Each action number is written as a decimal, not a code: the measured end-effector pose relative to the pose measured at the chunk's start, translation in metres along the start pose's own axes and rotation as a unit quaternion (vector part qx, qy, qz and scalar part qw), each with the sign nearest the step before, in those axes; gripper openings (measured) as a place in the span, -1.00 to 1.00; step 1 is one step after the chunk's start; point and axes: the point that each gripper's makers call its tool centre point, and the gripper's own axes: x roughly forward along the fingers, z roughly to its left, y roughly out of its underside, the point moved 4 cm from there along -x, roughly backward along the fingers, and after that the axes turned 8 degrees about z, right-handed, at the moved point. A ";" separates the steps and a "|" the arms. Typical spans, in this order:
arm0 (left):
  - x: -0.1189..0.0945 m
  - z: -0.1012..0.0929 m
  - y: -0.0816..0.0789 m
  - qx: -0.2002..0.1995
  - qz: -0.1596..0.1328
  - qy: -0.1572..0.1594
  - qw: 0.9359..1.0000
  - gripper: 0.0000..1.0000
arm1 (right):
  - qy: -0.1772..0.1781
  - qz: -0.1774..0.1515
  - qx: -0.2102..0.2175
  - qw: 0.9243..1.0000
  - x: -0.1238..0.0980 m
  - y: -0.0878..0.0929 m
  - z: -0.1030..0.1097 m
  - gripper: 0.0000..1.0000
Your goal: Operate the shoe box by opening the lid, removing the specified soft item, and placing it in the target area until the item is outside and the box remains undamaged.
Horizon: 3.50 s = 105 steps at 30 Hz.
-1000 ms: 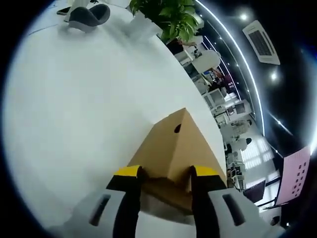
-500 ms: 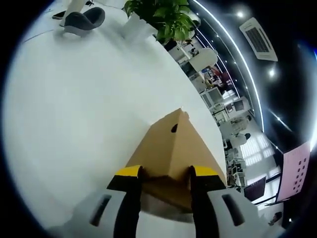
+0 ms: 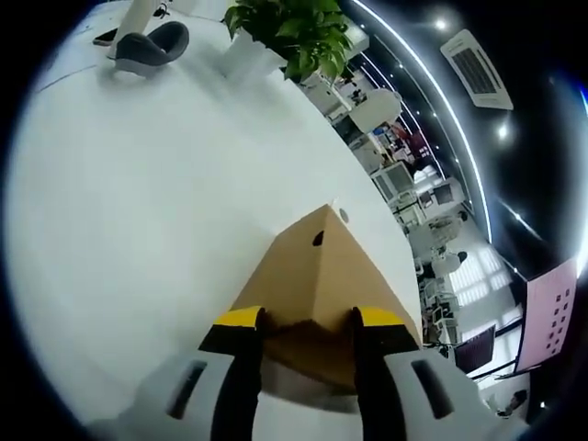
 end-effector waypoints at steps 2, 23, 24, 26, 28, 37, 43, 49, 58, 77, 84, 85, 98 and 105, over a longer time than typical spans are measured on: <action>-0.001 -0.001 0.000 0.001 -0.001 0.000 1.000 -0.25 | 0.000 -0.001 0.006 1.000 -0.002 -0.001 0.002 -0.38; -0.009 -0.013 -0.007 -0.001 -0.022 0.019 1.000 -0.25 | -0.020 -0.019 0.043 0.999 -0.014 -0.008 0.017 -0.41; -0.009 -0.013 -0.007 -0.001 -0.023 0.020 1.000 -0.25 | -0.022 -0.019 0.043 0.999 -0.014 -0.009 0.017 -0.41; -0.009 -0.017 -0.009 -0.005 -0.028 0.034 0.999 -0.24 | -0.028 -0.022 0.048 0.998 -0.015 -0.009 0.019 -0.41; -0.009 -0.018 -0.009 -0.016 -0.028 0.041 0.999 -0.24 | -0.030 -0.022 0.049 0.998 -0.015 -0.009 0.020 -0.41; -0.010 -0.020 -0.011 -0.022 -0.031 0.048 0.998 -0.23 | -0.035 -0.025 0.046 0.998 -0.018 -0.011 0.023 -0.41; -0.010 -0.027 -0.013 -0.030 -0.035 0.059 0.997 -0.20 | -0.047 -0.028 0.046 0.997 -0.020 -0.014 0.027 -0.39; -0.009 -0.029 -0.012 -0.037 -0.031 0.063 0.997 -0.18 | -0.061 -0.030 0.045 0.997 -0.022 -0.014 0.030 -0.33; -0.009 -0.032 -0.010 -0.066 -0.024 0.081 0.994 -0.17 | -0.073 -0.033 0.045 0.996 -0.023 -0.015 0.032 -0.28; -0.008 -0.046 -0.004 -0.074 0.006 0.123 0.990 -0.12 | -0.098 -0.024 0.019 0.995 -0.019 -0.010 0.043 -0.07; -0.008 -0.050 -0.005 -0.077 0.003 0.133 0.988 -0.01 | -0.117 -0.022 -0.023 0.993 -0.020 -0.008 0.051 0.14; -0.008 -0.050 -0.006 -0.078 0.003 0.134 0.988 -0.01 | -0.121 -0.025 -0.033 0.992 -0.021 -0.009 0.052 0.14; -0.008 -0.055 -0.012 -0.083 0.004 0.146 0.986 0.05 | -0.106 -0.040 -0.175 0.978 -0.043 -0.008 0.044 0.23; -0.009 -0.056 -0.014 -0.084 0.005 0.147 0.986 0.02 | -0.045 -0.040 -0.282 0.958 -0.052 -0.010 0.029 0.34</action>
